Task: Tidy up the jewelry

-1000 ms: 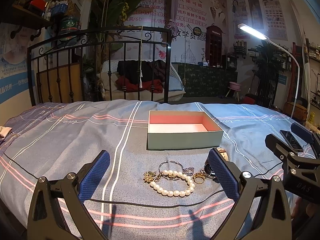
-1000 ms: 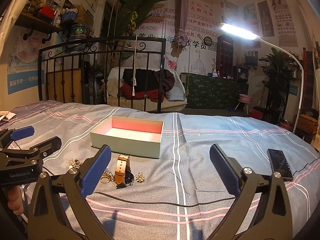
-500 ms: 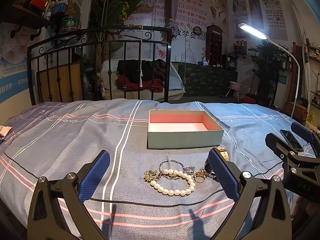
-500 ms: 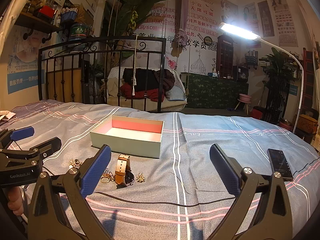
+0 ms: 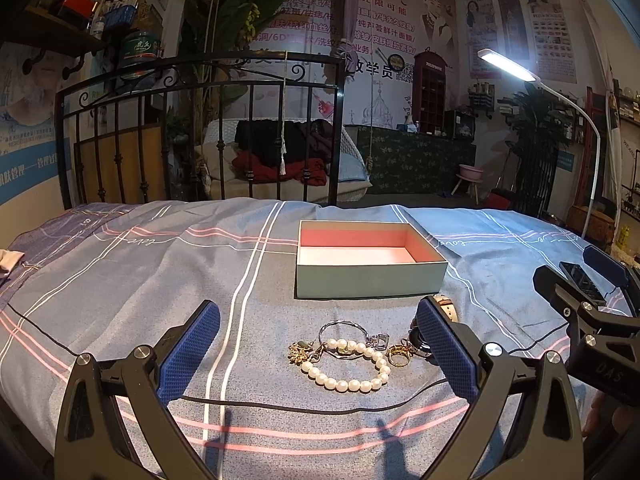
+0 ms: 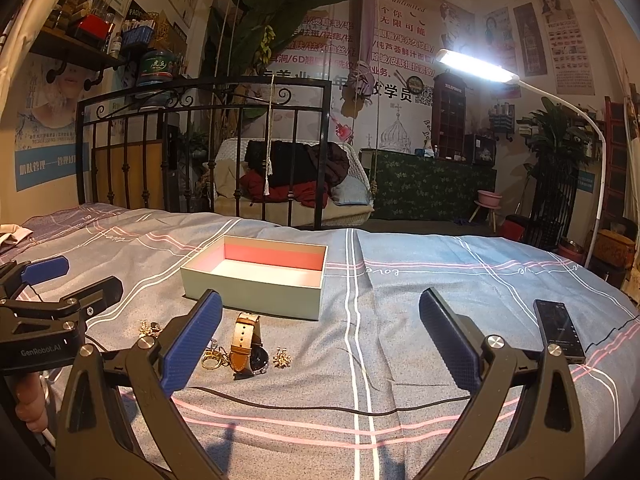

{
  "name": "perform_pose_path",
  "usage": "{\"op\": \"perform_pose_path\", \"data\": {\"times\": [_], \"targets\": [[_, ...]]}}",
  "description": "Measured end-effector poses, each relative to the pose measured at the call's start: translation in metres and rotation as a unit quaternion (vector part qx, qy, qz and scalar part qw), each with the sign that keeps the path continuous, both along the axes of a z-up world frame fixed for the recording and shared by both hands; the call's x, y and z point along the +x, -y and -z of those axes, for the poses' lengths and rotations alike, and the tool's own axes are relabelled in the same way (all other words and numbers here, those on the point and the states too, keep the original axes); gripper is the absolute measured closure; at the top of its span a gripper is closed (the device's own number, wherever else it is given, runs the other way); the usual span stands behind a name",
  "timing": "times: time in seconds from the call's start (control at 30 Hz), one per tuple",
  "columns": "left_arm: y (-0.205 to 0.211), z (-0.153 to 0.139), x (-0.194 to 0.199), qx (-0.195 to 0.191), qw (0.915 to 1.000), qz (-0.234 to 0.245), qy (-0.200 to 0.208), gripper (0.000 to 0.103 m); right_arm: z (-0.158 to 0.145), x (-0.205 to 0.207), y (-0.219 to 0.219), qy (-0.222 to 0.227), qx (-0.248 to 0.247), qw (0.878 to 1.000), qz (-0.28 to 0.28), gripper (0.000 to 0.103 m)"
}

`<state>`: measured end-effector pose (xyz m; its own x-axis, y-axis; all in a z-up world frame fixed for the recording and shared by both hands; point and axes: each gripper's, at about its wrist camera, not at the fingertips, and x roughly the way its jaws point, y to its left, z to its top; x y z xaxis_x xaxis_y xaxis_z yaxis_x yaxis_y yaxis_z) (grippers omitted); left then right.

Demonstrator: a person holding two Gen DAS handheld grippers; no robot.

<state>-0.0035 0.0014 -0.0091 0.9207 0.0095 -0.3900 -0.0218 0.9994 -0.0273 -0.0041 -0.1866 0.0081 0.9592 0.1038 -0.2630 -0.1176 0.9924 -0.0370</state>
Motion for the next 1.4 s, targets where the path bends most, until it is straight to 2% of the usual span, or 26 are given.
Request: {"op": "perform_pose_path", "data": {"times": [0.73, 0.93, 1.03, 1.13, 1.2, 1.4], "targets": [[0.003, -0.003, -0.002, 0.001, 1.0, 0.003, -0.002, 0.007, 0.001, 0.003, 0.0, -0.005, -0.001, 1.0, 0.0, 0.006], [0.002, -0.003, 0.005, 0.001, 0.9999, 0.006, -0.015, 0.007, 0.002, 0.011, 0.001, -0.015, -0.003, 1.0, 0.0, 0.006], [0.001, -0.001, 0.013, 0.002, 0.9991, 0.006, -0.042, 0.007, 0.001, 0.019, 0.0, -0.024, -0.007, 1.0, -0.001, 0.006], [0.0, 0.01, 0.029, 0.015, 0.9936, 0.01, -0.112, 0.007, 0.005, 0.031, 0.001, -0.056, -0.015, 0.998, 0.001, 0.006], [-0.005, 0.018, 0.036, 0.006, 0.9883, 0.016, -0.151, 0.007, 0.01, 0.039, 0.004, -0.079, -0.012, 0.997, -0.004, 0.006], [-0.016, 0.026, 0.06, -0.01, 0.9823, 0.009, -0.187, 0.007, 0.02, 0.063, 0.012, -0.125, 0.001, 0.992, -0.016, 0.006]]}}
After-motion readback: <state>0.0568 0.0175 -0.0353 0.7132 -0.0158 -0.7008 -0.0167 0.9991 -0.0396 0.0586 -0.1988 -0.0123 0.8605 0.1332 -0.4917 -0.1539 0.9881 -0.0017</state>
